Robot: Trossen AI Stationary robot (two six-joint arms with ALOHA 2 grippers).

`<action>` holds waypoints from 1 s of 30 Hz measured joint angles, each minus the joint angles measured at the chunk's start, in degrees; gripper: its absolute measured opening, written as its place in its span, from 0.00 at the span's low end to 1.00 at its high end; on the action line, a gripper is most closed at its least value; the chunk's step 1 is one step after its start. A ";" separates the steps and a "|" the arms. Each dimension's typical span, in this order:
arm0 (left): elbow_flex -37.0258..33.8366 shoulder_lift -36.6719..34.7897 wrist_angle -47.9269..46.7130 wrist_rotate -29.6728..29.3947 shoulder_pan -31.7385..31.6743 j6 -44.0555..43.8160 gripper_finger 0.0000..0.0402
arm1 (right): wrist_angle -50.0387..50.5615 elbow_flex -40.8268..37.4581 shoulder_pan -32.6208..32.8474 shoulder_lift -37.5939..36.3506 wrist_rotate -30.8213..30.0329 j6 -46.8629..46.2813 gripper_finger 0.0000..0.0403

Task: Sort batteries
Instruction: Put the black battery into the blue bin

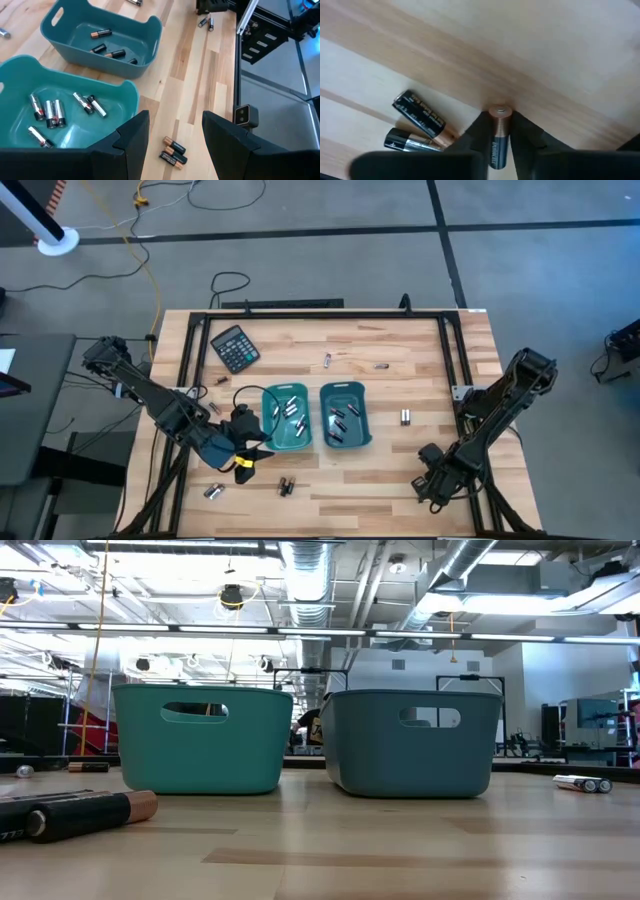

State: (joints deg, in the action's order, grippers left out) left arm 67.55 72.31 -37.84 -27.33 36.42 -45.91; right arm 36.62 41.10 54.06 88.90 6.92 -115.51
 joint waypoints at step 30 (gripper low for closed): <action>-2.28 -0.24 -1.37 0.36 -0.01 2.59 0.44 | 42.65 42.91 -33.31 -2.88 -24.67 41.05 0.03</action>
State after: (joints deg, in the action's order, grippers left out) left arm 65.27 72.08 -39.22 -26.98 36.41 -43.32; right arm 79.27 84.01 20.75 86.02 -17.75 -74.45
